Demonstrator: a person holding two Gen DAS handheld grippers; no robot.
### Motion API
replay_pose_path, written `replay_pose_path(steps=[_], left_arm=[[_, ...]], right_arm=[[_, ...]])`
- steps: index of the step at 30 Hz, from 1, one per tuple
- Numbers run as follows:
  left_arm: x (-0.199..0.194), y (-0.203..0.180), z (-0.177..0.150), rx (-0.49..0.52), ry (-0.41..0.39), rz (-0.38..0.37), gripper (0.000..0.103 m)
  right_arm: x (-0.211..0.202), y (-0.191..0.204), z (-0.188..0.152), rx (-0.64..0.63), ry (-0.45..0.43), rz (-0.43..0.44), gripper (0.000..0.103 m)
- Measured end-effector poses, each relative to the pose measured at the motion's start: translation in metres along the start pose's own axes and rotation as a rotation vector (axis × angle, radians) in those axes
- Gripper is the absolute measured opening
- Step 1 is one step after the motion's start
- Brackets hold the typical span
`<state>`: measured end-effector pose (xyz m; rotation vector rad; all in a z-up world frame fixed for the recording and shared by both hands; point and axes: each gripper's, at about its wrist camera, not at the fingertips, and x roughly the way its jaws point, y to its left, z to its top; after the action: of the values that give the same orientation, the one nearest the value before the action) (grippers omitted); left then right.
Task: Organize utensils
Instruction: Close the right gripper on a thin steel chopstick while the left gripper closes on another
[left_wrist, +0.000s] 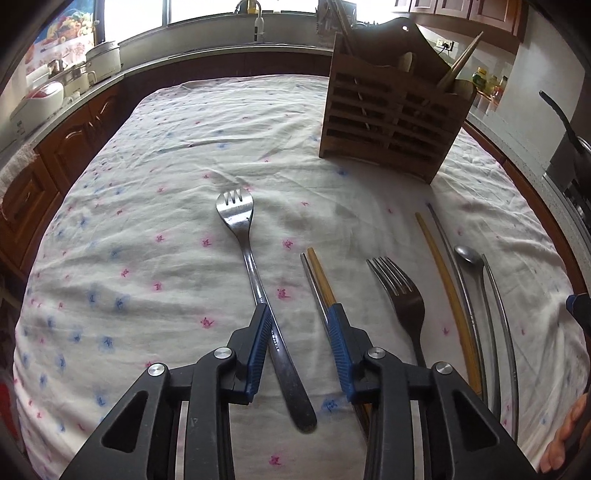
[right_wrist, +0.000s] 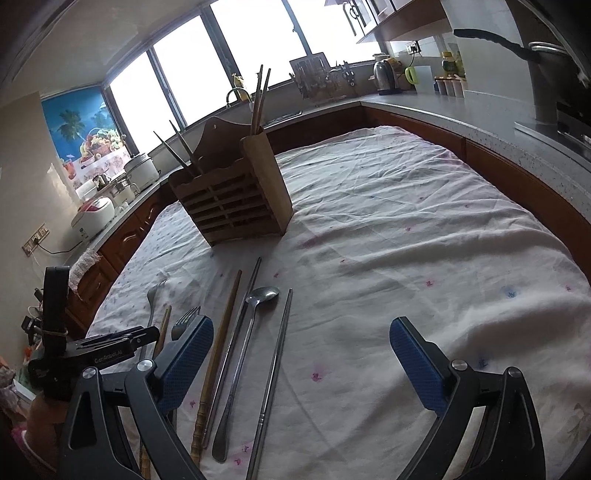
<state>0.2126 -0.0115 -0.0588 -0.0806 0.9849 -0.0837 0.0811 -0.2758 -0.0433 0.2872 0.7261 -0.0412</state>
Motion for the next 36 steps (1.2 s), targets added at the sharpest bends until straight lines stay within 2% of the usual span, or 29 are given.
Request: replay_pose_path(steps=[6, 9, 12, 13, 14, 16, 19, 23, 30, 34, 36], left_arm=[[0.006, -0.009, 0.006, 0.078, 0.017, 0.011, 0.031], [0.008, -0.007, 0.007, 0.119, 0.032, 0.033, 0.025], [0.011, -0.012, 0.010, 0.137, 0.042, 0.039, 0.024], [0.012, -0.014, 0.010, 0.139, 0.043, 0.022, 0.022], [0.017, -0.015, 0.010, 0.131, 0.078, -0.022, 0.018], [0.017, -0.019, 0.011, 0.146, 0.050, -0.013, 0.018], [0.020, -0.017, 0.011, 0.140, 0.053, -0.030, 0.018], [0.022, -0.010, 0.013, 0.114, 0.063, -0.074, 0.018], [0.019, -0.008, 0.017, 0.126, 0.070, -0.078, 0.018], [0.022, -0.022, 0.016, 0.205, 0.043, -0.057, 0.015], [0.022, -0.023, 0.015, 0.235, 0.047, -0.082, 0.013]], right_arm=[[0.008, 0.005, 0.001, 0.000, 0.024, 0.014, 0.097], [0.009, 0.009, 0.002, -0.020, 0.026, 0.009, 0.092], [0.021, 0.012, 0.004, -0.045, 0.063, -0.016, 0.077], [0.027, 0.013, 0.003, -0.056, 0.086, -0.030, 0.069], [0.033, 0.013, 0.003, -0.065, 0.107, -0.040, 0.060], [0.043, 0.015, 0.002, -0.075, 0.142, -0.050, 0.049], [0.055, 0.018, 0.003, -0.095, 0.172, -0.063, 0.042], [0.068, 0.027, 0.003, -0.135, 0.208, -0.067, 0.026], [0.081, 0.041, 0.004, -0.228, 0.242, -0.117, 0.024], [0.081, 0.042, 0.002, -0.265, 0.246, -0.123, 0.014], [0.080, 0.040, 0.004, -0.267, 0.258, -0.113, 0.012]])
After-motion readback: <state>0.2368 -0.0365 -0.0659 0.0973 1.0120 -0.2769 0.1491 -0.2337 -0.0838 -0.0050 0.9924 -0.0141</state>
